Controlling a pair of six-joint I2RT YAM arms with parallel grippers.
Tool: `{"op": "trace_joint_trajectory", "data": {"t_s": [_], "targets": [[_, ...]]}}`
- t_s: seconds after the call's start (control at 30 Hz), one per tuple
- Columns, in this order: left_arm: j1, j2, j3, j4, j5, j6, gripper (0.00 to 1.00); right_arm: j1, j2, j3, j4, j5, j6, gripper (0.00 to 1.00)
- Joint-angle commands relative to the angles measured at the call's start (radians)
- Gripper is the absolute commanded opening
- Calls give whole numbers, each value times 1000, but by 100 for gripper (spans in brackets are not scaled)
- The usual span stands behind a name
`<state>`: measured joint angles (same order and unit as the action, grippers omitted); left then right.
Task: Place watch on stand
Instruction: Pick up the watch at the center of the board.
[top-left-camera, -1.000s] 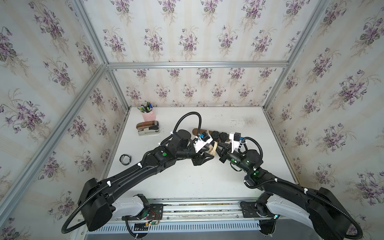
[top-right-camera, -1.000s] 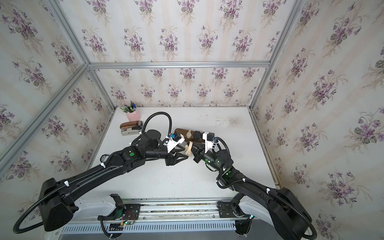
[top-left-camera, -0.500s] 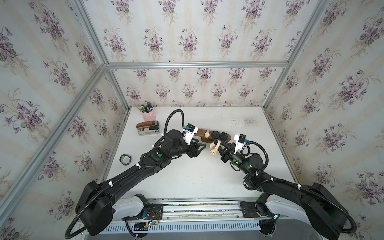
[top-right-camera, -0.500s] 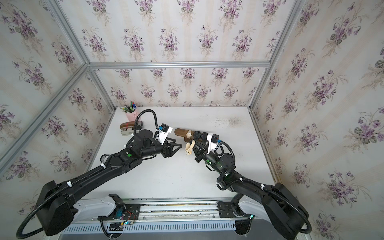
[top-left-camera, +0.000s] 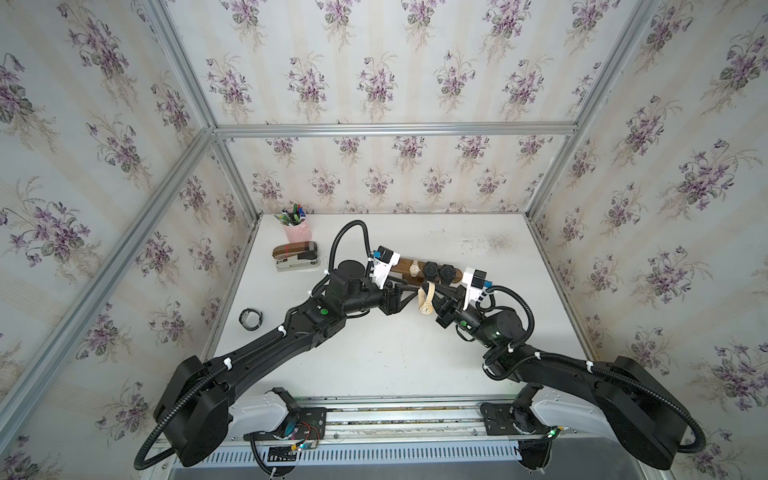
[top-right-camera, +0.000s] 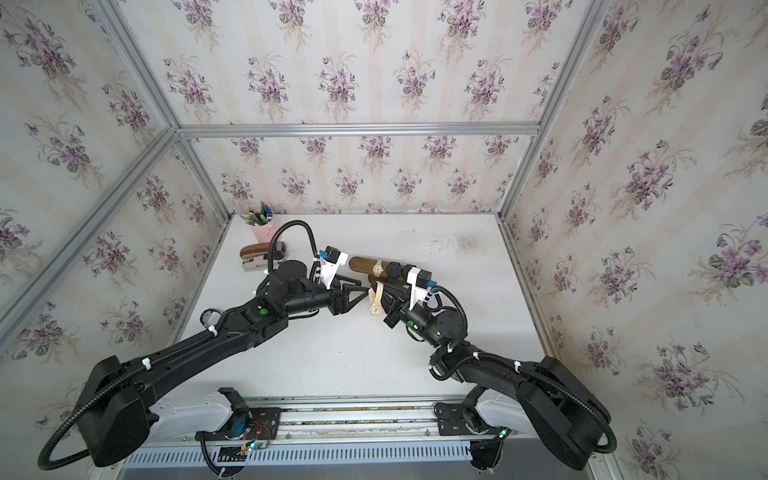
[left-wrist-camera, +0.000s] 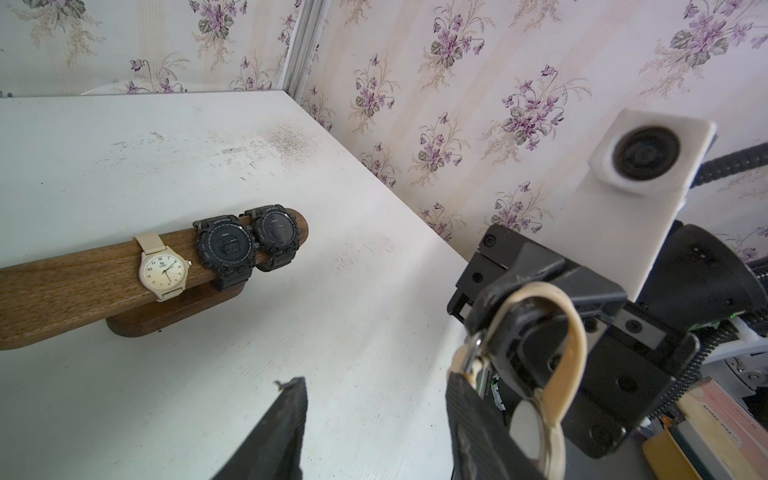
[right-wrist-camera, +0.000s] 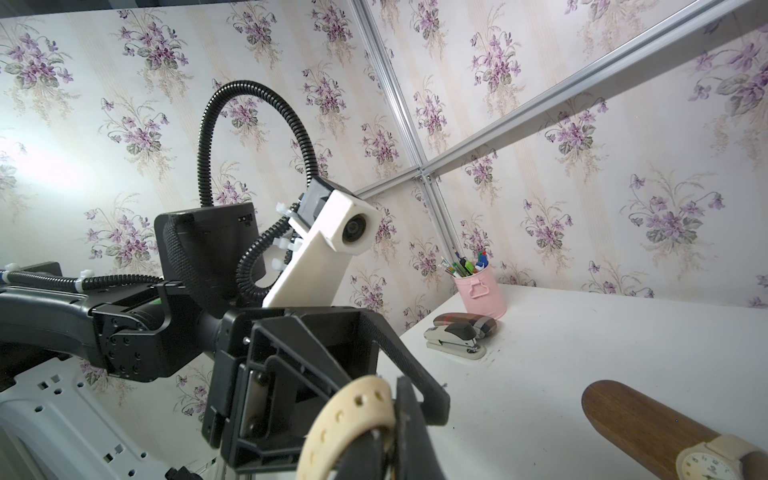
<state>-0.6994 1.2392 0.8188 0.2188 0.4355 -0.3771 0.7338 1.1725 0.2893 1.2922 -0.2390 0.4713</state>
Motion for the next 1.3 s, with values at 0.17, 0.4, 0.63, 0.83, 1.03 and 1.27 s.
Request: {"op": "trace_joint_trajectory", "data": {"t_s": [0.17, 0.4, 0.63, 0.83, 1.03, 1.27], "targets": [[-6, -81, -82, 79, 10, -31, 58, 1, -5, 5, 42, 27, -18, 0], [-7, -92, -96, 122, 44, -59, 56, 9, -11, 10, 44, 20, -13, 0], [-21, -62, -77, 130, 68, -68, 50, 22, -7, 10, 53, 24, -14, 0], [-50, -21, -39, 95, 78, -47, 38, 32, 5, 14, 66, 26, -12, 0], [-55, -11, -11, 38, 66, -20, 17, 34, 3, 4, 66, 60, -18, 0], [-55, -24, 30, -103, -60, 35, 2, 33, -2, 7, 42, 75, -31, 2]]}}
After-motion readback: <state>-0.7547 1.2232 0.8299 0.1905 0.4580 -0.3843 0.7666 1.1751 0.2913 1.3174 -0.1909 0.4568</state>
